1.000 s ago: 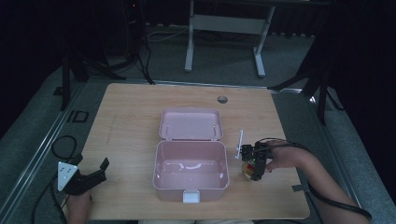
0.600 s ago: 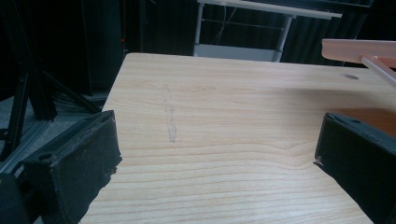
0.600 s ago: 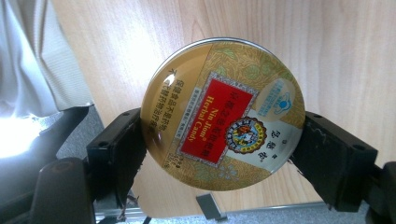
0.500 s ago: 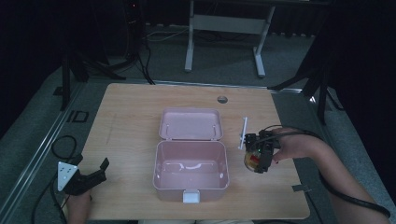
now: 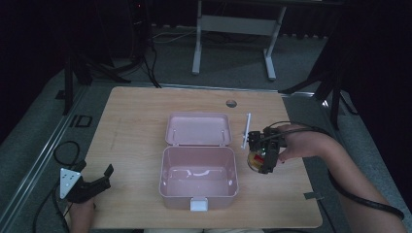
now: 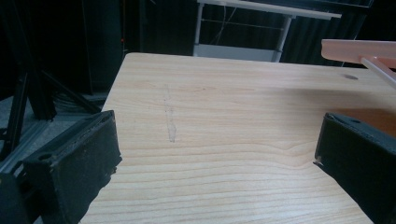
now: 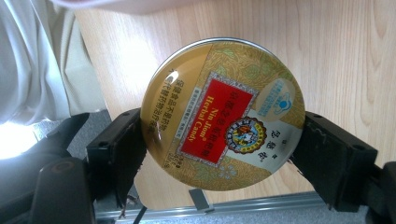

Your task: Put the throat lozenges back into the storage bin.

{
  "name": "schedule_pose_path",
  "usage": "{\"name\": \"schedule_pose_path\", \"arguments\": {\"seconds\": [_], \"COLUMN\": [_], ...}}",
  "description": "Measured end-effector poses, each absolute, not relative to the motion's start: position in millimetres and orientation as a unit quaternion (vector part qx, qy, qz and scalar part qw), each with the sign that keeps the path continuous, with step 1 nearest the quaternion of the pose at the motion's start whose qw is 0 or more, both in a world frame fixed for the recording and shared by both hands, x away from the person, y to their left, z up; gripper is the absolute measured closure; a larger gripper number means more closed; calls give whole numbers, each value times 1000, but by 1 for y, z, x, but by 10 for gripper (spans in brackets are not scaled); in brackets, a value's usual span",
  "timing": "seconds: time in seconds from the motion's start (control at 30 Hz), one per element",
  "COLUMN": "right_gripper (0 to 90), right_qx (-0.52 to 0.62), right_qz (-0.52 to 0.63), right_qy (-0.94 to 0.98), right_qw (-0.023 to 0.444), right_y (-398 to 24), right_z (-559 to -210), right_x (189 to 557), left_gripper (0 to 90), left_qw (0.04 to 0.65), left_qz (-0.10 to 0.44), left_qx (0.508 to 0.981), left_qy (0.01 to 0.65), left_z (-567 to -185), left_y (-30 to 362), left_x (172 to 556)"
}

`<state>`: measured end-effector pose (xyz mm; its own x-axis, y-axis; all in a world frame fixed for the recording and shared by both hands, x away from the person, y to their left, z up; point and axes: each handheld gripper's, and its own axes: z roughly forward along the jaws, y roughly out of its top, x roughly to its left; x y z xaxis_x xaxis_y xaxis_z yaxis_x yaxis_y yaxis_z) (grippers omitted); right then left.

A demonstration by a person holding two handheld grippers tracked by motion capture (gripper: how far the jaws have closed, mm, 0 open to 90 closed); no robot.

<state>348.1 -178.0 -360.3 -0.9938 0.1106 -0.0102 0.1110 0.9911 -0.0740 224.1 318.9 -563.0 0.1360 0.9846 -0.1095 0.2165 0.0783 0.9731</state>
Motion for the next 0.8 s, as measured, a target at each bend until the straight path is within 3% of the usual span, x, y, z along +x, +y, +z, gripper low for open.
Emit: {"name": "schedule_pose_path", "arguments": {"seconds": [0.8], "right_gripper": [203], "right_qx": [-21], "right_qz": [-35], "right_qy": [999], "right_qw": [-6], "right_y": [-89], "right_z": [-366], "right_x": [335], "left_gripper": [3], "left_qw": [506], "left_qz": [379], "left_qx": [561], "left_qy": [534], "left_z": [-563], "left_y": [319], "left_x": [224]}}
